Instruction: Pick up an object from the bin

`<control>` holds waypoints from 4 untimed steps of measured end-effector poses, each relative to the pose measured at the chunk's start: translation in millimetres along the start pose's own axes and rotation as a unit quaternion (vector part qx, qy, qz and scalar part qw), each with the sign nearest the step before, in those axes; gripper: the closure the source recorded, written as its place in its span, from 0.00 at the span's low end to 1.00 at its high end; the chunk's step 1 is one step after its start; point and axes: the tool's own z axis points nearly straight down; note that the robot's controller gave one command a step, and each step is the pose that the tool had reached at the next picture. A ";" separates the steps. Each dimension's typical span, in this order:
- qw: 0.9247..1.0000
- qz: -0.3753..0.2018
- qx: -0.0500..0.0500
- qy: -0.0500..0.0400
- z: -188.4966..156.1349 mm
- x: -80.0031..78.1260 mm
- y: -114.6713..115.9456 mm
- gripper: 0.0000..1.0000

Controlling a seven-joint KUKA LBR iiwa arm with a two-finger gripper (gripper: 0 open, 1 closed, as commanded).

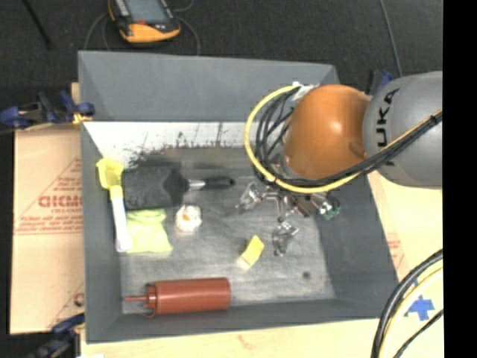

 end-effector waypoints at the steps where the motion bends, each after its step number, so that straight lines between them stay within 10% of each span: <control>1: 0.991 -0.131 0.000 -0.001 80.2 5.4 9.5 0.00; 2: 0.982 -0.190 0.000 0.001 74.1 -10.5 8.1 1.00; 4: 0.982 -0.189 -0.001 0.000 72.1 -10.2 8.5 1.00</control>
Offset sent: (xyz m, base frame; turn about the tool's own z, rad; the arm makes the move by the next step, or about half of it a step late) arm 0.0011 0.0134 -0.0801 -0.3856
